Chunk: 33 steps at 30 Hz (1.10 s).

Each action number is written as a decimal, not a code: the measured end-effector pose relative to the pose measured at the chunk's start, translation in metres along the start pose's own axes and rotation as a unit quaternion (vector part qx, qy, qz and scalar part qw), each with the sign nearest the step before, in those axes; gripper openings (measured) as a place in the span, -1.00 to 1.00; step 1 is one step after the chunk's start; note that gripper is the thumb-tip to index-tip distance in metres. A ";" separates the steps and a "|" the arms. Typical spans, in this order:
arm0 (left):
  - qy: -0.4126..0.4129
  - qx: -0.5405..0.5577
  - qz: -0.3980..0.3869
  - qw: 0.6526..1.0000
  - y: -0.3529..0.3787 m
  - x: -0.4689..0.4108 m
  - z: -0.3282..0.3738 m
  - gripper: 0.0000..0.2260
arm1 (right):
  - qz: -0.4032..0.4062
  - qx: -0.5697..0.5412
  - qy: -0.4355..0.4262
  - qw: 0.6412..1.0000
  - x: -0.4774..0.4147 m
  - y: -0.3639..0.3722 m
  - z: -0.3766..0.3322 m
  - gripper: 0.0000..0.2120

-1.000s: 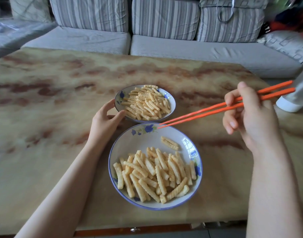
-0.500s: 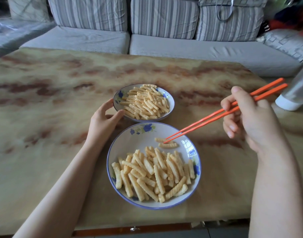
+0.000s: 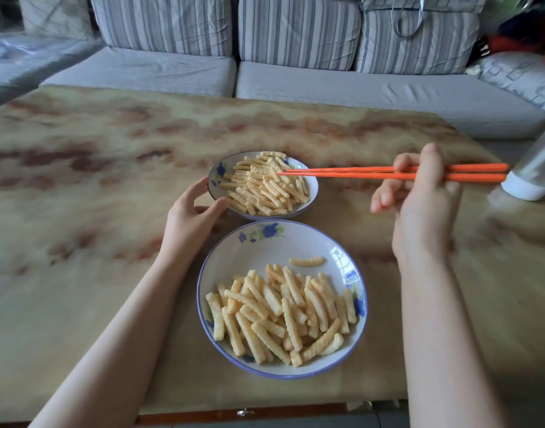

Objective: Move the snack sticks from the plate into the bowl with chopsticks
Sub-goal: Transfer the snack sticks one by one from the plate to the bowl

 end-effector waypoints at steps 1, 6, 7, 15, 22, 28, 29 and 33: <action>-0.003 0.002 -0.002 1.000 0.000 0.000 -0.001 -0.61 | -0.005 0.010 0.002 1.000 0.001 0.005 0.004 -0.61; -0.007 0.002 -0.001 1.000 0.000 -0.001 -0.002 -0.60 | -0.057 0.072 -0.002 0.996 0.005 0.024 0.026 -0.57; -0.006 0.000 -0.001 1.000 0.000 0.000 -0.002 -0.59 | -0.063 0.077 -0.003 0.995 0.006 0.025 0.028 -0.57; -0.015 0.008 -0.002 1.000 0.000 -0.001 -0.003 -0.60 | -0.087 0.059 -0.004 0.994 -0.002 0.003 -0.002 -0.57; -0.015 0.006 -0.003 1.000 0.000 0.000 -0.002 -0.60 | -0.198 0.148 0.027 0.969 -0.004 -0.021 -0.022 -0.46; -0.007 0.001 -0.002 1.000 -0.001 -0.001 -0.002 -0.59 | -0.210 0.186 0.049 0.959 -0.004 -0.031 -0.024 -0.52; -0.007 0.001 -0.002 1.000 -0.001 -0.001 -0.002 -0.60 | -0.212 0.191 0.053 0.957 -0.005 -0.032 -0.022 -0.54; -0.014 0.008 0.001 1.000 0.000 0.000 -0.002 -0.62 | -0.202 0.188 0.054 0.960 -0.005 -0.030 -0.017 -0.57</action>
Point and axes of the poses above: each hand's wrist, its own x-axis away from the middle knuckle, its own y-axis out of the palm, z = x × y, the point moved 6 cm from there along -x, towards the middle knuckle
